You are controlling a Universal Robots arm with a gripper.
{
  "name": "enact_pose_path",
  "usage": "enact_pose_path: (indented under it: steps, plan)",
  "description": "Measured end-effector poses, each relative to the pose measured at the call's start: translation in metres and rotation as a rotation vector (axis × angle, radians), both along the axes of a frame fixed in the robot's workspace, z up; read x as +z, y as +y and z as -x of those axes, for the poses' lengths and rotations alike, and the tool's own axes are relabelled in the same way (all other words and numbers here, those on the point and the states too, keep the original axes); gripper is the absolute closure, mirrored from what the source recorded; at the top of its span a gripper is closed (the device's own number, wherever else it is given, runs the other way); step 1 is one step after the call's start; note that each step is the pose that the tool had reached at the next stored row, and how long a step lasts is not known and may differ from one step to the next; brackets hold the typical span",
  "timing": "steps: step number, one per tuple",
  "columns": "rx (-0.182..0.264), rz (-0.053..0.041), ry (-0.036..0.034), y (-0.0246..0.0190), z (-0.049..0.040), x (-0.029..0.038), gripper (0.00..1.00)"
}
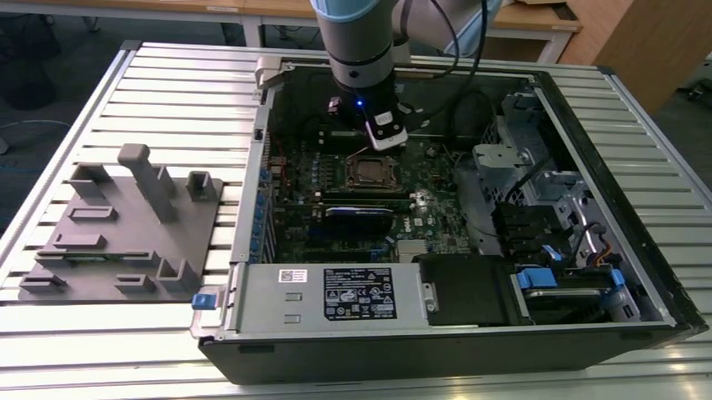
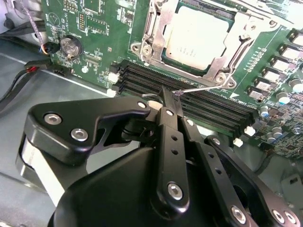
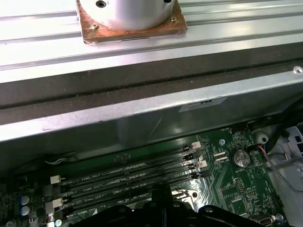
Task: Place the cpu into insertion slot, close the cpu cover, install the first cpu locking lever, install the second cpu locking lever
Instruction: 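Install the first cpu locking lever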
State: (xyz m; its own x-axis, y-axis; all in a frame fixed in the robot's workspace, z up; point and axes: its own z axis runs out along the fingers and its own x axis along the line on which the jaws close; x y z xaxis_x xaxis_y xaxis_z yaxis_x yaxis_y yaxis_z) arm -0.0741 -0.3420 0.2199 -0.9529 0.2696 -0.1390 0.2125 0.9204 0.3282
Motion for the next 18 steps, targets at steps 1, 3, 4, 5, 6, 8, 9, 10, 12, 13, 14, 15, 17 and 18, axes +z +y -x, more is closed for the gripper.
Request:
enact_pose_path:
  steps: [1, 3, 4, 5, 6, 8, 9, 10, 12, 13, 14, 15, 17, 18]
  plan:
    - [0.0, -0.0005, -0.0003, 0.0001, 0.0, -0.0008, 0.9]
    - [0.0, -0.0001, 0.0, 0.0, 0.0, -0.0033, 0.9]
    - [0.0, -0.0001, 0.0, 0.0, 0.0, -0.0049, 0.9]
    - [0.0, -0.0001, 0.0, 0.0, 0.0, -0.0061, 0.9]
    - [0.0, -0.0001, 0.0, 0.0, 0.0, -0.0069, 0.9]
    - [0.0, -0.0001, -0.0001, 0.0, 0.0, -0.0077, 0.9]
    - [0.0, -0.0001, 0.0, 0.0, 0.0, -0.0081, 0.9]
    - [0.0, -0.0001, 0.0, 0.0, 0.0, -0.0086, 0.9]
    - [0.0, -0.0001, 0.0, 0.0, 0.0, -0.0101, 0.9]
    - [0.0, -0.0001, -0.0001, 0.0, 0.0, -0.0107, 0.9]
    - [-0.001, -0.0001, 0.0, 0.0, 0.0, -0.0114, 0.9]
    - [-0.002, -0.0001, 0.0, 0.0, 0.0, -0.0122, 0.9]
    - [-0.004, -0.0001, 0.0, 0.0, 0.0, -0.0138, 0.9]
    - [-0.005, 0.0, 0.0001, 0.0, 0.0, -0.0146, 0.9]
